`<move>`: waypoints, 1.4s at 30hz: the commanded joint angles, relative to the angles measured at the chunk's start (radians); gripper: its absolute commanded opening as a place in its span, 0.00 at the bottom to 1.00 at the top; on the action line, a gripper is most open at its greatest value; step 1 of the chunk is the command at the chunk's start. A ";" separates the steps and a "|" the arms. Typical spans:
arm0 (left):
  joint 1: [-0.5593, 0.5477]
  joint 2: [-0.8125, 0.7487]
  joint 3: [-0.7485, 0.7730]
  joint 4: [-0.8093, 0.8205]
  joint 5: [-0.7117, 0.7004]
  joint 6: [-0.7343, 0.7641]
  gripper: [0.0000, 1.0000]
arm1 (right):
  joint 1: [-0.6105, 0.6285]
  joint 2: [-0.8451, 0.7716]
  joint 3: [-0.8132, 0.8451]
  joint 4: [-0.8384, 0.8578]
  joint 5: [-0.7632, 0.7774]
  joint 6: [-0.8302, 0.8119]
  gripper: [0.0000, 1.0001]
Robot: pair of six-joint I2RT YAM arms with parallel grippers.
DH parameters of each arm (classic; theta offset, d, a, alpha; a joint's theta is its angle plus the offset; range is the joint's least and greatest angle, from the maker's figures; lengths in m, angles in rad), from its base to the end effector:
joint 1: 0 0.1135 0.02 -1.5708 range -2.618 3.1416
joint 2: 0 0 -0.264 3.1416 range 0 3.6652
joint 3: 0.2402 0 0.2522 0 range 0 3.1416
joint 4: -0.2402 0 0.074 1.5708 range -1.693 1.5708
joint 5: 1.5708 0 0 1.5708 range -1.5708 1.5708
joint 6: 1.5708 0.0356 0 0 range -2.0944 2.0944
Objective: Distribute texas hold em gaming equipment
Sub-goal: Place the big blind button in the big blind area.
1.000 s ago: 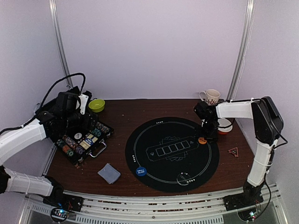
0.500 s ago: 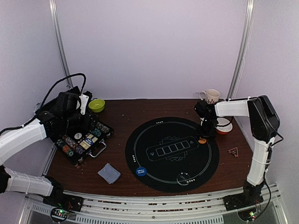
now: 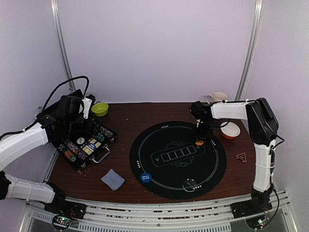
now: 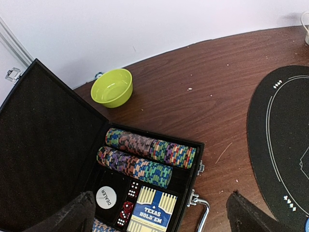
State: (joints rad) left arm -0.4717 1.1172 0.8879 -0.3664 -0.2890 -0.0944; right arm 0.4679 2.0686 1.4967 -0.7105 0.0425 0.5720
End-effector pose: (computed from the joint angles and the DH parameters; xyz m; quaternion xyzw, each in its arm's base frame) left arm 0.2237 -0.1027 0.2929 0.0977 0.8714 -0.0073 0.4807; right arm 0.3717 0.1861 0.1583 0.0545 0.9879 0.0531 0.1351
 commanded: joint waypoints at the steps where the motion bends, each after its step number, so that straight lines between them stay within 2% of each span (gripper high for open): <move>1: 0.008 -0.001 -0.005 0.037 -0.006 0.016 0.98 | 0.086 0.103 0.133 -0.029 -0.029 0.004 0.44; 8: 0.008 -0.003 -0.005 0.037 -0.005 0.016 0.98 | 0.208 0.254 0.352 -0.046 -0.070 0.023 0.43; 16: 0.008 -0.005 -0.005 0.037 -0.004 0.016 0.98 | 0.292 0.400 0.594 -0.059 -0.101 0.055 0.41; 26: 0.008 -0.006 -0.004 0.038 0.004 0.015 0.98 | 0.344 0.439 0.640 -0.002 -0.112 0.097 0.40; 34: 0.008 -0.008 -0.005 0.038 0.005 0.016 0.98 | 0.339 0.493 0.730 -0.039 0.048 0.109 0.40; 42: 0.007 -0.008 -0.008 0.040 0.008 0.015 0.98 | 0.308 0.513 0.730 -0.024 0.128 0.131 0.40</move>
State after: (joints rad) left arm -0.4717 1.1172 0.8879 -0.3664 -0.2882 -0.0944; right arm 0.7998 2.5214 2.2211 -0.7383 0.0948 0.6872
